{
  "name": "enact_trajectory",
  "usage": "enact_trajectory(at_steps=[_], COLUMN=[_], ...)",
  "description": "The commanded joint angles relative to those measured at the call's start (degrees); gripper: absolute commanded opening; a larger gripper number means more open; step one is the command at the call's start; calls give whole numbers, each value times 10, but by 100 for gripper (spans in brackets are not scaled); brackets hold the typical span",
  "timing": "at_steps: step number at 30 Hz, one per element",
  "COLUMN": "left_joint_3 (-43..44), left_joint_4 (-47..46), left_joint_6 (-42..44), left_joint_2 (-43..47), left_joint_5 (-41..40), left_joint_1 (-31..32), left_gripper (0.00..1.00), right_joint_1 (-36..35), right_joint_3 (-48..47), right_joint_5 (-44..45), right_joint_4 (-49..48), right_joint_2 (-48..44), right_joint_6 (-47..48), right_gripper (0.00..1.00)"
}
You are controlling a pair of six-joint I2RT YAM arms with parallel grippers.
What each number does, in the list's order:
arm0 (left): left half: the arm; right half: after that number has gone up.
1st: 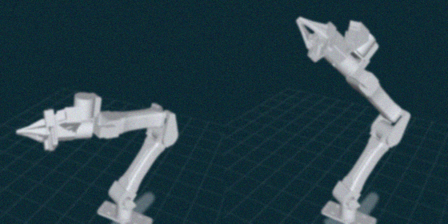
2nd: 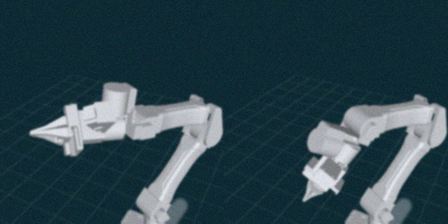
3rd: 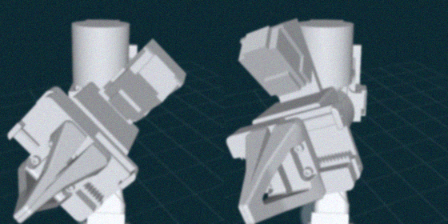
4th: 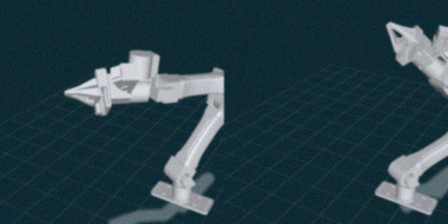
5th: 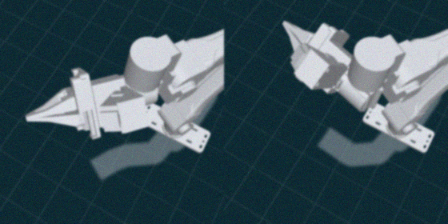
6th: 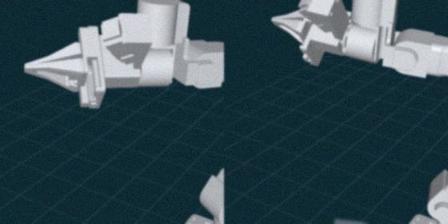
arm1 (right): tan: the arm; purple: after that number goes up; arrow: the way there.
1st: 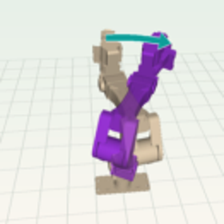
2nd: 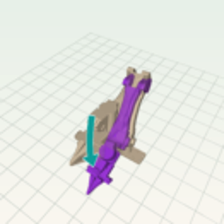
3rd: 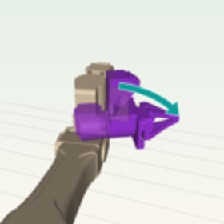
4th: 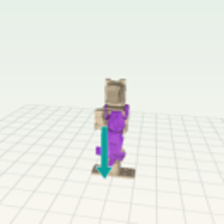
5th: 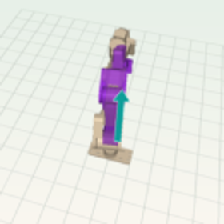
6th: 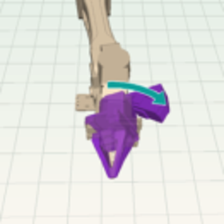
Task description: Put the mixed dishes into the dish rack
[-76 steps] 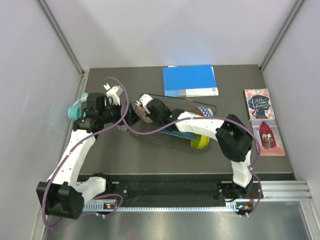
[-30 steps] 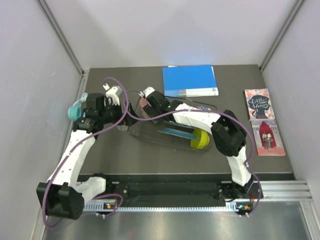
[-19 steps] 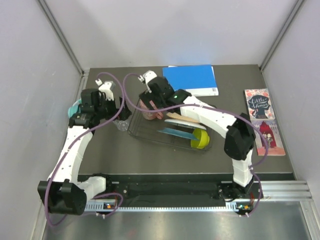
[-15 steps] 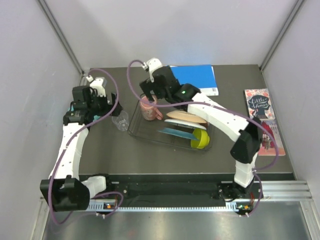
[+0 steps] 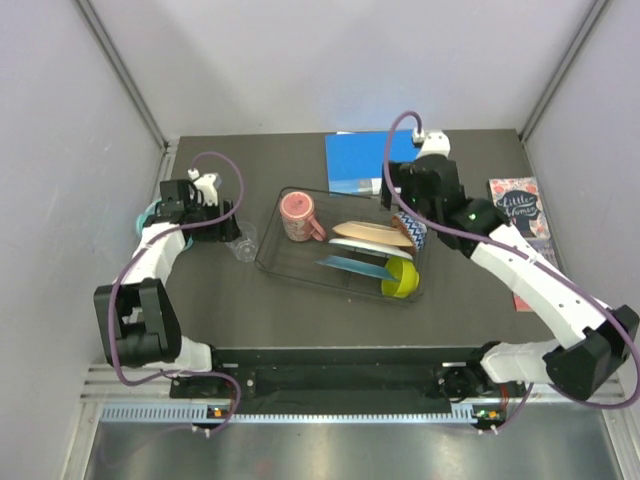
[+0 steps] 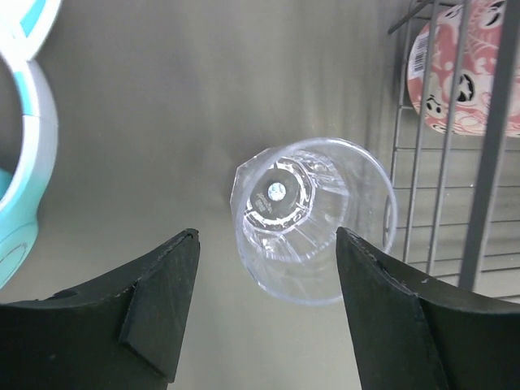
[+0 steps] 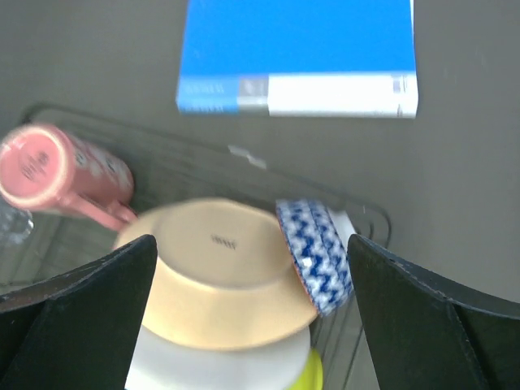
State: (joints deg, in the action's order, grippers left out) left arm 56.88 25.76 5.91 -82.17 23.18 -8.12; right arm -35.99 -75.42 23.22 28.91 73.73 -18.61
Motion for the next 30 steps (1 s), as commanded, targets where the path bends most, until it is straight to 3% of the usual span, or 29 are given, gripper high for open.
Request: enact_trajectory(at_steps=[1, 4, 12, 14, 15, 18, 30], left_joint_3=[23, 23, 4, -2, -4, -5, -2], left_joint_4=[-46, -51, -77, -87, -91, -94, -72], left_joint_6=[6, -2, 4, 10, 13, 15, 26], left_joint_2=[-19, -36, -64, -73, -75, -85, -24], left_joint_5=[23, 24, 25, 27, 26, 27, 39], left_joint_1=[4, 13, 45, 47, 47, 47, 22], left_gripper=[71, 67, 44, 31, 18, 0, 0], right_joint_1=[15, 29, 104, 117, 129, 147, 211], right_joint_3=[73, 106, 171, 176, 177, 171, 129], right_joint_5=[-12, -28, -76, -85, -85, -89, -185], right_joint_4=[33, 51, 55, 49, 45, 37, -11], right_joint_2=[-32, -39, -38, -37, -33, -18, 52], right_joint_6=[-87, -114, -130, -125, -122, -110, -97], right_gripper=[100, 100, 100, 100, 100, 100, 100])
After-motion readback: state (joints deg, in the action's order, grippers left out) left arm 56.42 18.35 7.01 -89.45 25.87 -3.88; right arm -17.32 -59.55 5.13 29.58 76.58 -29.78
